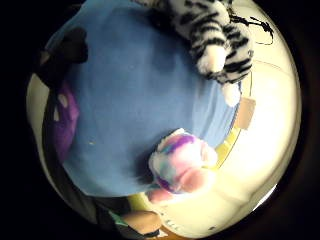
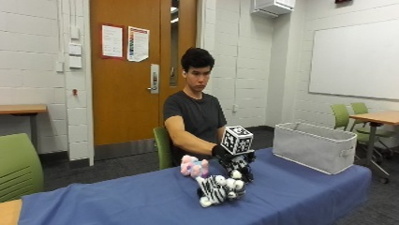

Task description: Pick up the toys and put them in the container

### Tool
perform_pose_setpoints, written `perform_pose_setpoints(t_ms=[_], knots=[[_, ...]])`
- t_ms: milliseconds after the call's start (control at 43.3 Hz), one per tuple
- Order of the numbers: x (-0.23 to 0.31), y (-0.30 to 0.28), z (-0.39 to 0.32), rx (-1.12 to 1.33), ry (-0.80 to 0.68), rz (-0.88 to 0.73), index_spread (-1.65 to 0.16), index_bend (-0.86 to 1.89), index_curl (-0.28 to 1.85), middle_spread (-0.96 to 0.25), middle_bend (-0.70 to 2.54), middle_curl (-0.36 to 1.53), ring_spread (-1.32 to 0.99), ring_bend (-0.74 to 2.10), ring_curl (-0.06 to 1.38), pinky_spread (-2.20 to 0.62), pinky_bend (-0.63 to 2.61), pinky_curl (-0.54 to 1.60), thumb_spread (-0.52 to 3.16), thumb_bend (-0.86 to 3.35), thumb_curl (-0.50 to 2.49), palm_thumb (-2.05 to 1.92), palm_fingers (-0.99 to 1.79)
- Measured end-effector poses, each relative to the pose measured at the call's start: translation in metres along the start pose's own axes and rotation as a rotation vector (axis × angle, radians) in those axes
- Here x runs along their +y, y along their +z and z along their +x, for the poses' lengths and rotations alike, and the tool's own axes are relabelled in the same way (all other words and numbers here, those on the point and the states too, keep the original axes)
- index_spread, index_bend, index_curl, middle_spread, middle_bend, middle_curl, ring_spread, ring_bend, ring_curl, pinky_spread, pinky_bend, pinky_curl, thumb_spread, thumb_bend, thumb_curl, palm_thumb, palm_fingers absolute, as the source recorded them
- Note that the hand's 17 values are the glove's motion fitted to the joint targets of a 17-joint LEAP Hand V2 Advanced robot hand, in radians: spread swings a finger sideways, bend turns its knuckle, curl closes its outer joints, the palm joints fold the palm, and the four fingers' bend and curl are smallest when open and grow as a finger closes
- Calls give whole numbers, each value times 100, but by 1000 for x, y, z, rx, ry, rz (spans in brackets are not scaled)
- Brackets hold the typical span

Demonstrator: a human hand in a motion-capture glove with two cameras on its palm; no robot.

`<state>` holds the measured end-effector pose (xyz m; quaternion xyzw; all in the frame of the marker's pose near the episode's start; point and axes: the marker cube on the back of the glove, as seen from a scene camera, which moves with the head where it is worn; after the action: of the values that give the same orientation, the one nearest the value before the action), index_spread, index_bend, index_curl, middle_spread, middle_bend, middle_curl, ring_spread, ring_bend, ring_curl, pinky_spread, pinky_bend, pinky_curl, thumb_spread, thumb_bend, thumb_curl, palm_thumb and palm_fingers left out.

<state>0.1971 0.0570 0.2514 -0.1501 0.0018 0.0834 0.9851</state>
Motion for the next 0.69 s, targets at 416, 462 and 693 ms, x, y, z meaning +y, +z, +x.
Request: perform_pose_setpoints(t_ms=[416,462,693], knots=[[5,-20,-5,92,-8,140,-31,66,51,-14,15,18,-45,55,31,-35,82,36,141,23,24,42,82],[3,-26,-6,91,-7,155,-30,68,53,-15,16,18,-45,58,32,-36,81,36,143,24,25,44,85],[-13,-60,-17,68,-30,211,-29,36,53,-28,57,32,-45,95,45,-44,73,35,129,22,34,53,125]])
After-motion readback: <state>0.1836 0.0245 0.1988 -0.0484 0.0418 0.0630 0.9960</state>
